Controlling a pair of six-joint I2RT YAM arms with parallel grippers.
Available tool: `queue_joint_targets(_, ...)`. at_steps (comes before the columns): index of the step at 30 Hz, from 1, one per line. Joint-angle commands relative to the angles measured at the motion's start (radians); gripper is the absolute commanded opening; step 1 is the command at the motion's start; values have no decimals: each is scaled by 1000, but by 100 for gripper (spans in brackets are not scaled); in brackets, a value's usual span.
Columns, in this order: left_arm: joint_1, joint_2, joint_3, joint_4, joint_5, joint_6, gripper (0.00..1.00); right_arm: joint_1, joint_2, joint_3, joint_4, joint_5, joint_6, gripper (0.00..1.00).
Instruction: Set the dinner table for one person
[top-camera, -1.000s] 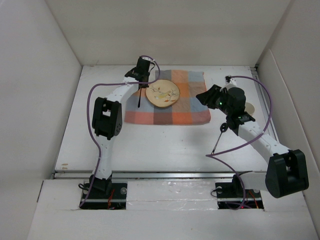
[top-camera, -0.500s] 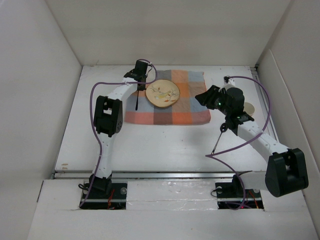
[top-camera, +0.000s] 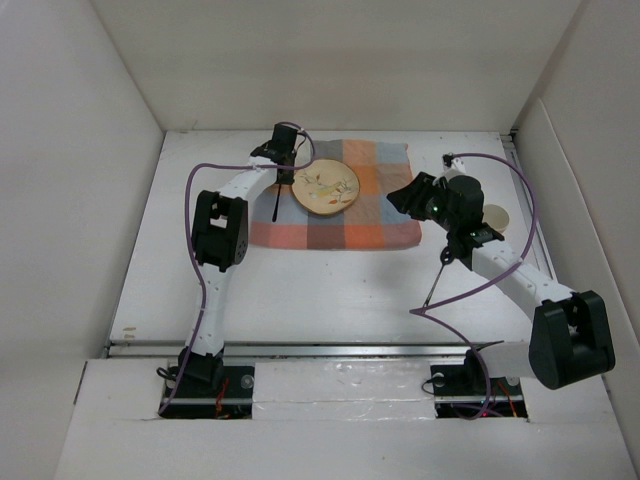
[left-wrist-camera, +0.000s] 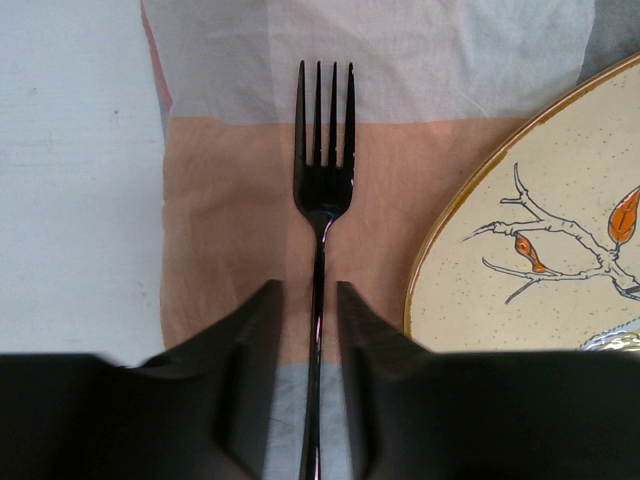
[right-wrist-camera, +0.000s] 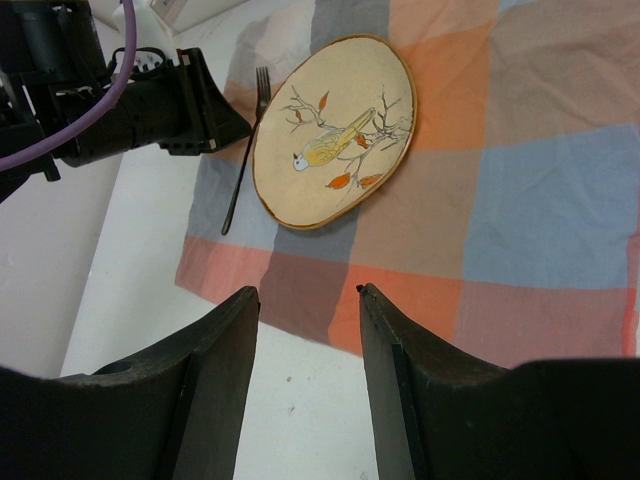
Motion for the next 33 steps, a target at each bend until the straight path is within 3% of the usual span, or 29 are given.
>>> queue_joint_targets(1, 10, -33, 36, 7, -20, -17, 29, 9, -7, 31, 37, 20, -26, 51)
queue_joint_targets(7, 10, -122, 36, 8, 3, -34, 41, 9, -21, 29, 26, 37, -32, 50)
queue_joint_targets(10, -3, -212, 36, 8, 9, -51, 43, 18, -44, 22, 22, 69, -32, 35)
queue_joint_targets(11, -3, -237, 32, 10, 7, -60, 43, 18, -52, 19, 17, 83, -32, 19)
queue_joint_targets(14, -52, -383, -25, 16, -3, -68, 38, 28, -89, 14, -13, 135, -26, 0)
queue_joint_targets(15, -67, -433, -57, 19, 0, -83, 36, 28, -99, 16, -38, 153, -29, 0)
queue_joint_targets(19, -188, -802, -322, 89, 62, -134, 0, 38, -209, -36, -212, 332, -25, 0)
queue_joint_targets(23, -240, -1149, -732, 171, 196, -221, 0, 38, -358, -171, -364, 468, 18, 0)
queue_joint_targets(24, -240, -1276, -796, 185, 214, -236, 0, 38, -385, -222, -392, 483, 29, 0)
queue_joint_targets(26, -240, -1386, -917, 180, 291, -267, 0, 29, -456, -259, -484, 503, 73, 0)
queue_joint_targets(27, -240, -1473, -944, 173, 308, -267, 0, 29, -472, -294, -506, 503, 86, 0)
queue_joint_targets(31, -240, -1625, -1001, 105, 348, -243, 18, 5, -501, -328, -592, 433, 200, 4)
queue_joint_targets(33, -240, -1715, -1020, 91, 374, -211, 24, -18, -479, -336, -616, 448, 245, 20)
